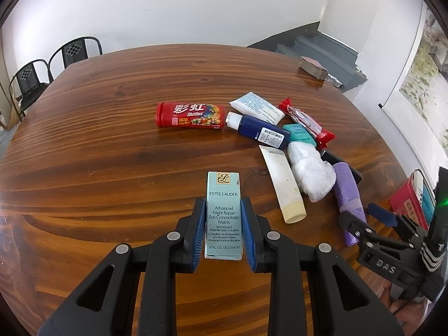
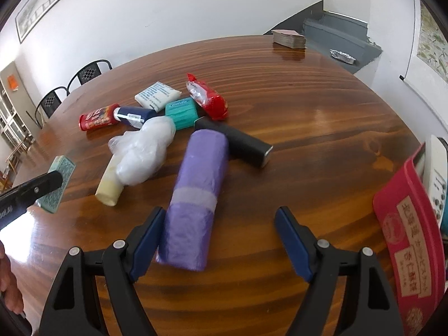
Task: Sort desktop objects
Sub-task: 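Grasp the pale blue Estee Lauder box with the left tool while the right tool reaches the purple roll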
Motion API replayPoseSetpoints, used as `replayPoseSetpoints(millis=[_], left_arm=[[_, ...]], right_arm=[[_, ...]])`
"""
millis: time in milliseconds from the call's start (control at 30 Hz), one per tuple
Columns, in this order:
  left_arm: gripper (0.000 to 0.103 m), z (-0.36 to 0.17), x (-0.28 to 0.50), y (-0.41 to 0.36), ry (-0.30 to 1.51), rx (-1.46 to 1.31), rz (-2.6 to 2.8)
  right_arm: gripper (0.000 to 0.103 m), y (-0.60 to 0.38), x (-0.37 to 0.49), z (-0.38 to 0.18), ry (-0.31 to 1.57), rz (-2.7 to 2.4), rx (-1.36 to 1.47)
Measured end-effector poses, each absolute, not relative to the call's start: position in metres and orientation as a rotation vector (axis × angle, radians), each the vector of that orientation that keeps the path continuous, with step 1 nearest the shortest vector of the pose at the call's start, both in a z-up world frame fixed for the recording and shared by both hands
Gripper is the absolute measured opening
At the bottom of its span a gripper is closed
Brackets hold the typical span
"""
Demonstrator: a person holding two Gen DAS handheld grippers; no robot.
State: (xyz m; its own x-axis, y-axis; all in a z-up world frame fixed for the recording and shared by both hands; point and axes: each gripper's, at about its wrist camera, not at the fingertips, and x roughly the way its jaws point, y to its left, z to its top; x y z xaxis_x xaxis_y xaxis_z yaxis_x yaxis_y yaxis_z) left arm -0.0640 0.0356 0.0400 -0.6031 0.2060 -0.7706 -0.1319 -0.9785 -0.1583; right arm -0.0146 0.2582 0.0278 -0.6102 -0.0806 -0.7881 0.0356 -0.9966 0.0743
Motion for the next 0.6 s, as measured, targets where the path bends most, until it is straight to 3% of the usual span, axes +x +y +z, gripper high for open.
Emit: replayPoseSetpoints(millis=[133, 200, 267, 600], left_arm=[[0.027, 0.041, -0.063, 0.034, -0.133, -1.288, 2.655], [0.027, 0.042, -0.063, 0.034, -0.135, -1.285, 2.656], [0.027, 0.044, -0.062, 0.035, -0.136, -1.28, 2.656], [0.027, 0.055, -0.05, 0.048, -0.119, -1.234, 2.649]], right_arm=[[0.082, 0.243, -0.021, 0.023, 0.061, -2.774, 1.357], [0.066, 0.238, -0.022, 0.025, 0.09, -2.763, 1.332], [0.034, 0.235, -0.021, 0.027, 0.101, -2.759, 1.318], [0.034, 0.26, 0.015, 0.05, -0.165, -2.721, 1.148]])
